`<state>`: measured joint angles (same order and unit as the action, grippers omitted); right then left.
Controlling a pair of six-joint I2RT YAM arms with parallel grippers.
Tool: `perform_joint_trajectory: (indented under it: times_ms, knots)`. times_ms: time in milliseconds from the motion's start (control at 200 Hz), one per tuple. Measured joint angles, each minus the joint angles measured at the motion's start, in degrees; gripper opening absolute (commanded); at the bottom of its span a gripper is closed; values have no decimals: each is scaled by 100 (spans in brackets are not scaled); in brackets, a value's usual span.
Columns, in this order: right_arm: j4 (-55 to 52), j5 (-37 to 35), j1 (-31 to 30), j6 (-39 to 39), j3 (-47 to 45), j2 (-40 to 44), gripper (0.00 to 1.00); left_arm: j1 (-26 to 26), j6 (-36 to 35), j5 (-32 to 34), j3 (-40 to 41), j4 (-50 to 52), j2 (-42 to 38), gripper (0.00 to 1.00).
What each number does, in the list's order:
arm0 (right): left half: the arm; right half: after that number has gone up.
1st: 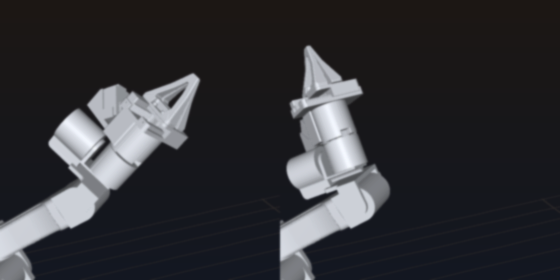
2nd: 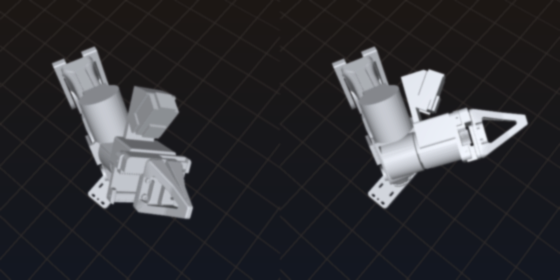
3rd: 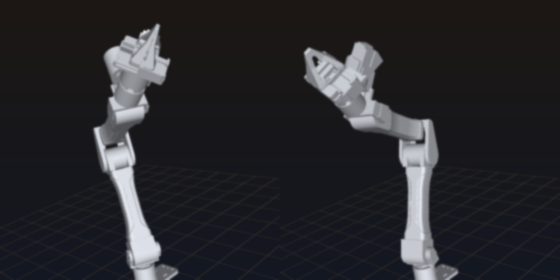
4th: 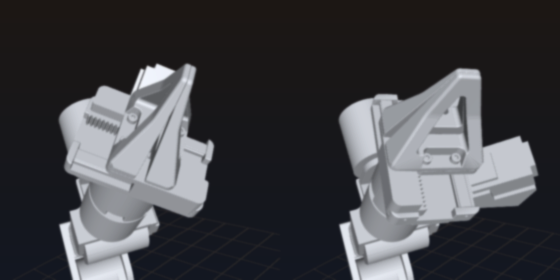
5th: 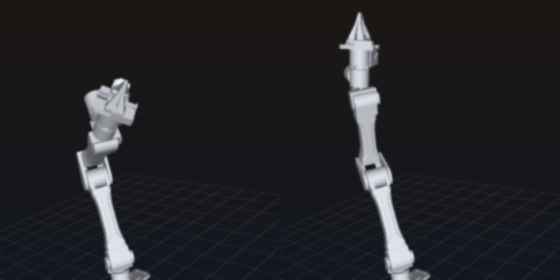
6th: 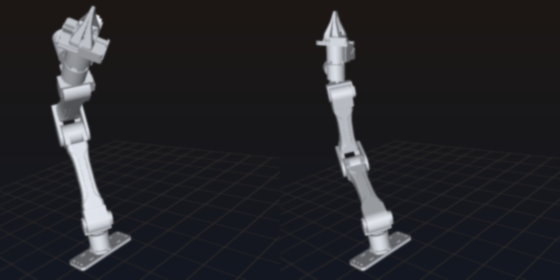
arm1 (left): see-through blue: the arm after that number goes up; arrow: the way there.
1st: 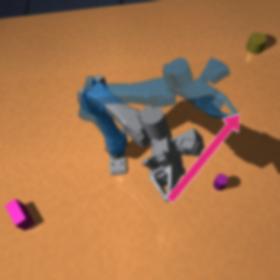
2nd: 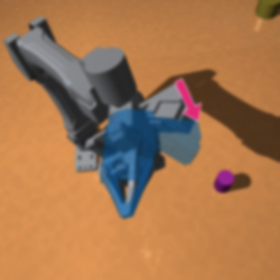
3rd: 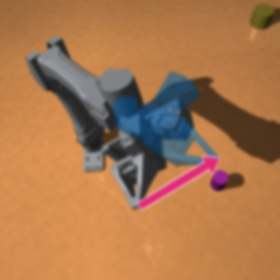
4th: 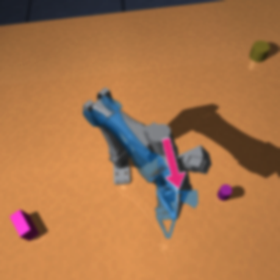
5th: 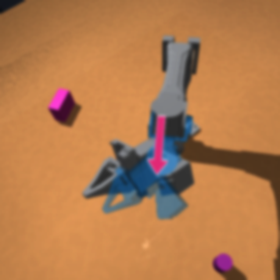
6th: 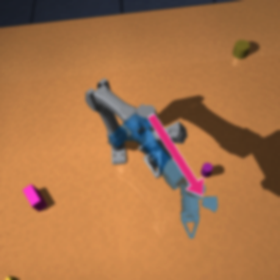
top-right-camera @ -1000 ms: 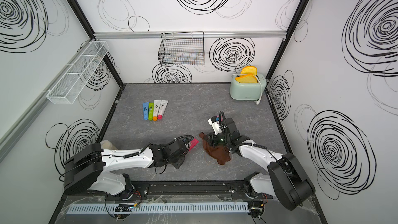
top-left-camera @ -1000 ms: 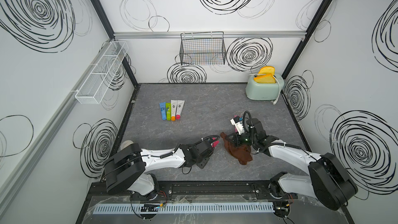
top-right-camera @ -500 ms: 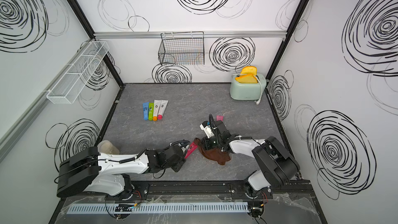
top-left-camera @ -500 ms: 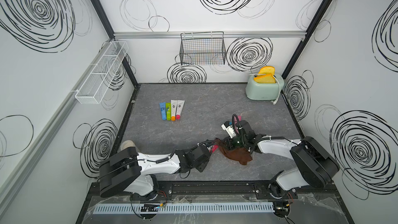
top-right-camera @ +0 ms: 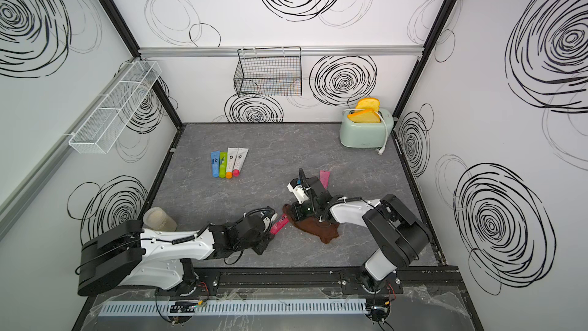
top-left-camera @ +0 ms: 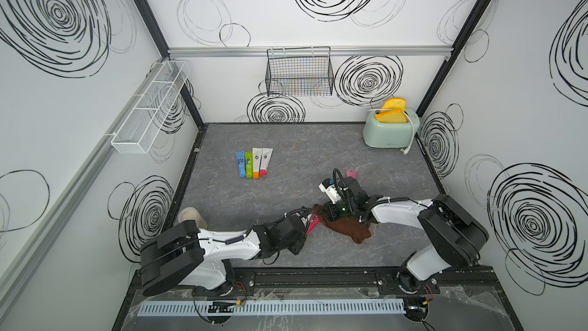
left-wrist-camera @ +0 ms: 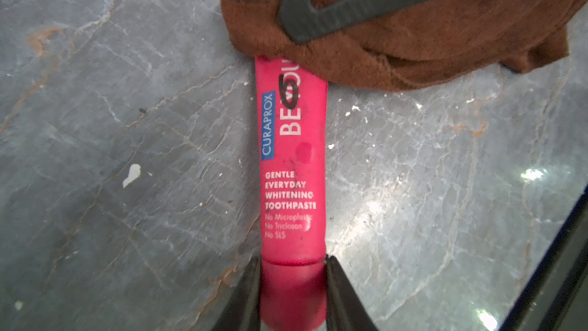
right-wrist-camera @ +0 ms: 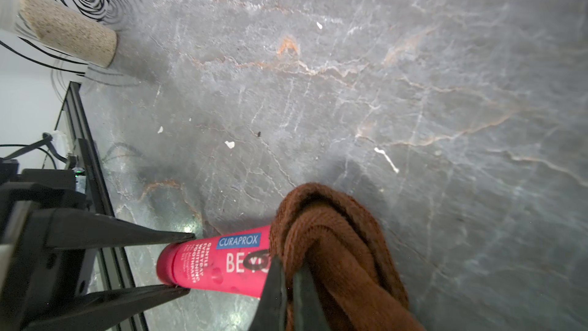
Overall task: Wipe the surface of the toothpaste tube
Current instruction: Wipe the dirt from the toothpaste tube.
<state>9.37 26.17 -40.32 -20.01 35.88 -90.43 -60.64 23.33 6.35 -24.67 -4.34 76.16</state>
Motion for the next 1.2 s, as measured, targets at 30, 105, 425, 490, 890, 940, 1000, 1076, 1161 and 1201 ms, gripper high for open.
perform_joint_trajectory:
  times_ms: [30, 105, 425, 490, 890, 940, 1000, 1076, 1161, 1201]
  knots:
    - [11, -24, -35, -2, 7, -28, 0, 0, 0, 2, 9, -4, -26, 5]
    - [28, -59, -140, -9, 20, -48, 0, 0, -9, 13, 55, 2, -122, 5]
    - [74, 122, -857, -79, 101, -55, 0, -11, -57, 37, 243, 68, -369, 0]
    - [85, 146, -813, -74, 101, -96, 0, -11, -63, 42, 251, 63, -396, 0]
    - [24, -164, 275, -81, 20, -223, 0, -11, -81, 190, 378, -122, -824, 0]
    - [33, -195, 245, -83, 17, -221, 0, -11, -83, 199, 378, -131, -828, 0]
    - [50, -229, 157, -101, 17, -221, 0, -24, -90, 212, 378, -129, -826, 0]
    - [127, -304, -68, -149, 20, -219, 0, -50, -101, 225, 380, -98, -826, 0]
    - [264, -367, -417, -260, 35, -219, 0, -94, -105, 223, 409, 28, -826, 0]
    - [352, -385, -612, -334, 44, -219, 0, -109, -105, 210, 439, 94, -826, 0]
